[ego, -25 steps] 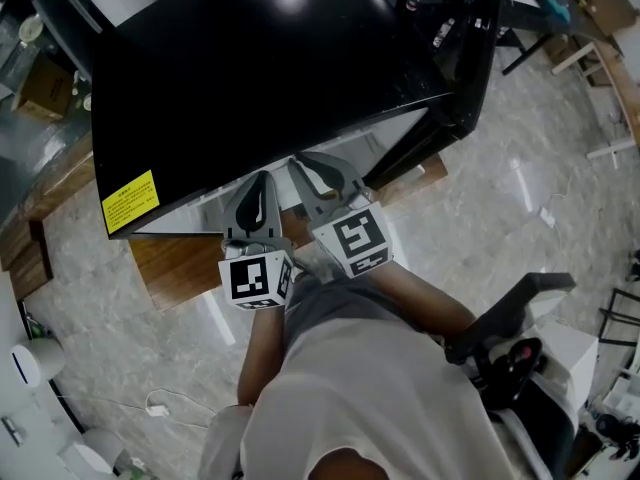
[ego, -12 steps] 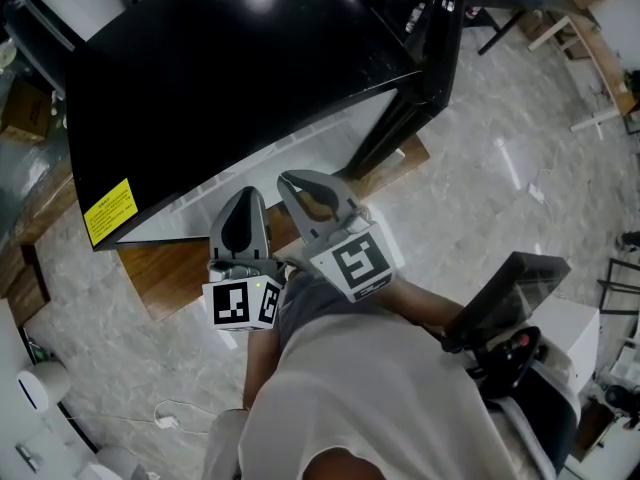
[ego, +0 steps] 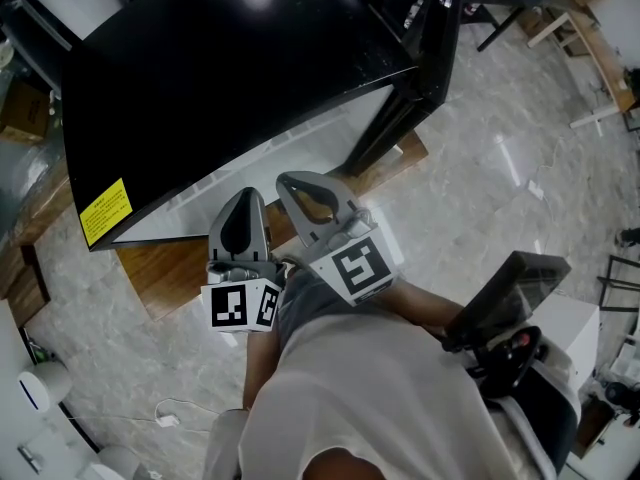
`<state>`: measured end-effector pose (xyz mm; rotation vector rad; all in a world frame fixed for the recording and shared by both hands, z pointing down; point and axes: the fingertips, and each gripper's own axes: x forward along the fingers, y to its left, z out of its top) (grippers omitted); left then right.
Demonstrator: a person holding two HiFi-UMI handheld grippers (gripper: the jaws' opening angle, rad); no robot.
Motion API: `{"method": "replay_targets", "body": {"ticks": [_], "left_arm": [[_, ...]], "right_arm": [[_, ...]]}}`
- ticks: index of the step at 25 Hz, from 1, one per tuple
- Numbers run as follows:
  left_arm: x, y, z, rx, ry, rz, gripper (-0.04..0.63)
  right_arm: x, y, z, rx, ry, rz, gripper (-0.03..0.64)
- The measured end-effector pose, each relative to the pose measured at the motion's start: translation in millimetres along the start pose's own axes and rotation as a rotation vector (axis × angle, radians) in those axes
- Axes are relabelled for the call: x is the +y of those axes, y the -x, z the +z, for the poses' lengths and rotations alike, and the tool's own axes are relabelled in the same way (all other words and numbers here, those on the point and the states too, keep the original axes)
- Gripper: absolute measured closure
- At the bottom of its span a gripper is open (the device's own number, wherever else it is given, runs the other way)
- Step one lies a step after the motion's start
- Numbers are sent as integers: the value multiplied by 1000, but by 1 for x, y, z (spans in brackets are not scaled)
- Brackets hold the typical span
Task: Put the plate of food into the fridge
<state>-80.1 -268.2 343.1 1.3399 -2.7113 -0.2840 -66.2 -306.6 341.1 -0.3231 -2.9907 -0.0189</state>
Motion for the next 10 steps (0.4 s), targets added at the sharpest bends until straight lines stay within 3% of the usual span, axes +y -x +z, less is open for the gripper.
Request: {"method": "replay_targets", "body": {"ticks": [10], "left_arm": [[-5,0,0,13,3,-18,577]], "right_arm": [[0,2,-2,-1,6,6,598]]}}
